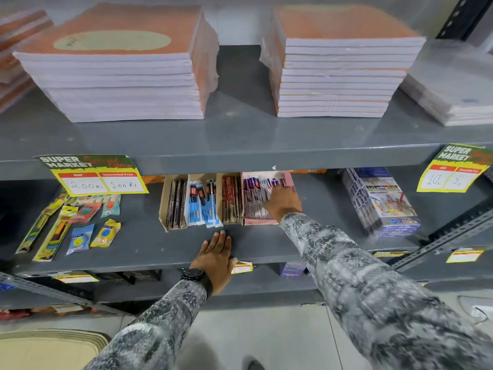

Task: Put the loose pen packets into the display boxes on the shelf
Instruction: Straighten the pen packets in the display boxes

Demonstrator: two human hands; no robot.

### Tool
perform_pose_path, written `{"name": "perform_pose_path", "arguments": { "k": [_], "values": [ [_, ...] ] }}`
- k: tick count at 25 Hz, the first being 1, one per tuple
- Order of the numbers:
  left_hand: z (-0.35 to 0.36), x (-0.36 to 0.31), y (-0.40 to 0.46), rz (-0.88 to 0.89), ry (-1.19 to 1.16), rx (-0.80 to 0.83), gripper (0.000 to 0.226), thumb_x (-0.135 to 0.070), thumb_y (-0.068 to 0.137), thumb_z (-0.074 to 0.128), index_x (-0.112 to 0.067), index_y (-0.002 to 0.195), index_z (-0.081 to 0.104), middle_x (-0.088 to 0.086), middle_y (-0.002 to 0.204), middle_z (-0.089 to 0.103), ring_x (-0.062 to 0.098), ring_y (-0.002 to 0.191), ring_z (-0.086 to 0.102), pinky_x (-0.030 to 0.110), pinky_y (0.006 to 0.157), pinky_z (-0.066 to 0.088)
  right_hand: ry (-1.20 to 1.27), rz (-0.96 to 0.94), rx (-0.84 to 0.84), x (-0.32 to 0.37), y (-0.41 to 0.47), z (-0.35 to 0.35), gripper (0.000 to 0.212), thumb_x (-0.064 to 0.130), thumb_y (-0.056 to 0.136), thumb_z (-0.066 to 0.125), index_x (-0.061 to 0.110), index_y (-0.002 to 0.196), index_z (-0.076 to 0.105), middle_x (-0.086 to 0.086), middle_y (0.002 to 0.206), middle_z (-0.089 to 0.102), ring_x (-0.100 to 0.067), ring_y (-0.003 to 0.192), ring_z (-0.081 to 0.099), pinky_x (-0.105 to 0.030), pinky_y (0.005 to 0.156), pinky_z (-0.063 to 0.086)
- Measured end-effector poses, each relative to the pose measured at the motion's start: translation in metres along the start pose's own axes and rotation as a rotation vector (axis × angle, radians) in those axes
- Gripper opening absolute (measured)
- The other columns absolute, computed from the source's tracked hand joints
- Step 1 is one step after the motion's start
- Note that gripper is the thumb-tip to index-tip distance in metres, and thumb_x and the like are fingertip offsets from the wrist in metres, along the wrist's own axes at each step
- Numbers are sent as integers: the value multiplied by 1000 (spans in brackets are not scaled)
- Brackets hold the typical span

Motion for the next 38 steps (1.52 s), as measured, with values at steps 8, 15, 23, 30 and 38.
{"name": "perform_pose_path", "arguments": {
  "k": [8, 15, 23, 30, 38],
  "values": [
    [-2, 0, 0, 28, -23, 1, 66, -41, 105, 24, -9, 159, 3, 10, 170, -3, 24, 157, -3, 42, 128, 3, 122, 133, -38, -5, 3, 9, 28, 5, 89, 59, 0, 116, 65, -21, 111, 71, -42, 103, 70, -53, 89, 60],
    [-42, -24, -10, 34, -94, -189, 51, -41, 102, 32, -24, 150, 38, 3, 156, 46, 29, 138, 49, 46, 111, 45, 193, 219, -51, -11, -2, 10, 32, 17, 81, 68, 5, 111, 67, -16, 108, 72, -38, 98, 71, -51, 86, 61],
    [-95, -45, 36, 133, 4, -246, 65, -34, 102, 27, -12, 159, 6, 6, 170, -4, 23, 156, -8, 44, 127, -2, -219, -102, -239, 1, -14, -9, 19, 26, 85, 69, 10, 95, 68, -11, 91, 71, -34, 83, 72, -44, 69, 59],
    [-78, -40, 40, 149, 33, -194, 72, -34, 102, 34, -11, 159, -4, 7, 169, -15, 24, 156, -9, 44, 128, 1, -93, -135, -42, -9, -10, 13, 28, 27, 91, 57, 7, 103, 72, -16, 99, 74, -37, 91, 72, -42, 84, 60],
    [-73, -37, 36, 159, 11, -216, 74, -33, 101, 39, -12, 159, -3, 7, 170, -10, 26, 157, -5, 43, 128, 1, -7, 18, -1, -11, 1, 16, 29, 21, 88, 68, 4, 111, 66, -16, 108, 73, -38, 101, 71, -43, 84, 59]
  ]
}}
Point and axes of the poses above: each hand's wrist, its own y-axis towards the middle knuckle, its own z-axis out of the palm, x = y × z, the point moved 6 cm from there along y, towards the middle knuckle
